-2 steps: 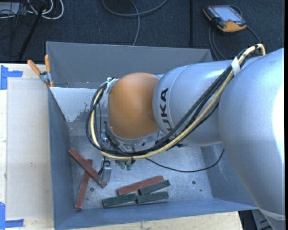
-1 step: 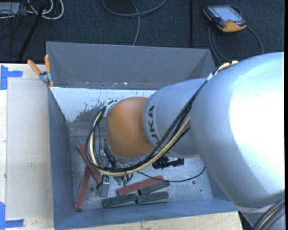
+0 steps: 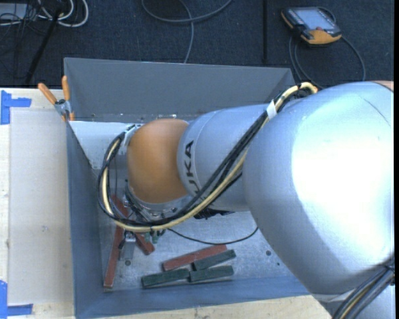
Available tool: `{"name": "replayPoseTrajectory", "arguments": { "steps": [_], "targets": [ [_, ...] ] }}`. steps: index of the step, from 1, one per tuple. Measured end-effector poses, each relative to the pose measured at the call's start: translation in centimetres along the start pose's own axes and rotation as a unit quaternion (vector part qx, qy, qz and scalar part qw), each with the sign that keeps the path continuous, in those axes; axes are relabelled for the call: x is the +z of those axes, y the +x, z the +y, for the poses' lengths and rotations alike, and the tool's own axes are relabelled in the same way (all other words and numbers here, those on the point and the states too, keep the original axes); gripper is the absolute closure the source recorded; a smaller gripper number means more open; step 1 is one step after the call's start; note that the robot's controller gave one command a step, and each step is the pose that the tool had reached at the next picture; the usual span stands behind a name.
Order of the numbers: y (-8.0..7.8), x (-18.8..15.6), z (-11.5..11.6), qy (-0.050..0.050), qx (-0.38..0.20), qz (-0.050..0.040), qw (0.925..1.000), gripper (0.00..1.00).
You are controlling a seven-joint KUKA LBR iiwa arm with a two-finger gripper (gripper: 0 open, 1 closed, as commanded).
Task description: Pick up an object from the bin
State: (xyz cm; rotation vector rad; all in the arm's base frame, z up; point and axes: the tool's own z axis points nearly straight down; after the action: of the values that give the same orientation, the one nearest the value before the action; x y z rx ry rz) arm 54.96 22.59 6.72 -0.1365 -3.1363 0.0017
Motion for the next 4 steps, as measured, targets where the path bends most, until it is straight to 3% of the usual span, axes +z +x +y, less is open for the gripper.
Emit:
{"name": "replayPoseTrajectory", "arguments": {
  "steps": [1, 2, 3, 4],
  "targets": [
    [2.3, -0.2, -1.8, -0.001, 0.033, -0.0009, 0.9994, 0.00],
    [-1.2, -0.1, -3.4, 0.000, 0.021, 0.0009, 0.9998, 0.00],
    [2.7, -1.7, -5.5, 0.000, 0.101, 0.0002, 0.9949, 1.00],
    [2.6, -1.7, -5.6, 0.000, 0.102, 0.0001, 0.9948, 1.00]
  ]
}}
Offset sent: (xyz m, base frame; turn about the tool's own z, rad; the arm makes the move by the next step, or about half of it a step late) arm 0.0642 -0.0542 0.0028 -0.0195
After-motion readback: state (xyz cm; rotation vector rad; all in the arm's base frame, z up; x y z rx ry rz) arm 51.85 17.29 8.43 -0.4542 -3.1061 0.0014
